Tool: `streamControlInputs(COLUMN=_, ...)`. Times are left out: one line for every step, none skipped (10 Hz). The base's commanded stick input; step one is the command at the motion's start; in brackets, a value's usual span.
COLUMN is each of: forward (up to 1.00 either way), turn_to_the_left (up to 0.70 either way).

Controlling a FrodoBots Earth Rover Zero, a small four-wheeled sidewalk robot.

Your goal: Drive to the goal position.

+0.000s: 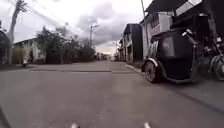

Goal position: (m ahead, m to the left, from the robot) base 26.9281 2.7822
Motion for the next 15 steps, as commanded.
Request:
streamControlInputs(forward=0.7, turn_to_the_left=0.0)
streamControlInputs(forward=0.7, turn_to_the_left=0.0)
streamControlInputs(forward=0.7, turn_to_the_left=0.0)
streamControlInputs(forward=0.7, turn_to_the_left=0.0)
streamControlInputs(forward=0.7, turn_to_the_left=0.0)
streamControlInputs(forward=0.7, turn_to_the_left=0.0)
streamControlInputs(forward=0.7, turn_to_the_left=0.0)
streamControlInputs(forward=0.7, turn_to_the_left=0.0)
streamControlInputs(forward=0.7, turn_to_the_left=0.0)
streamControlInputs(forward=0.7, turn_to_the_left=0.0)
streamControlInputs(forward=0.7, turn_to_the_left=0.0)
streamControlInputs(forward=0.7, turn_to_the_left=0.0)
streamControlInputs(forward=0.7, turn_to_the_left=0.0)
streamControlInputs(forward=0.7, turn_to_the_left=0.0)
streamControlInputs(forward=0.7, turn_to_the_left=0.0)
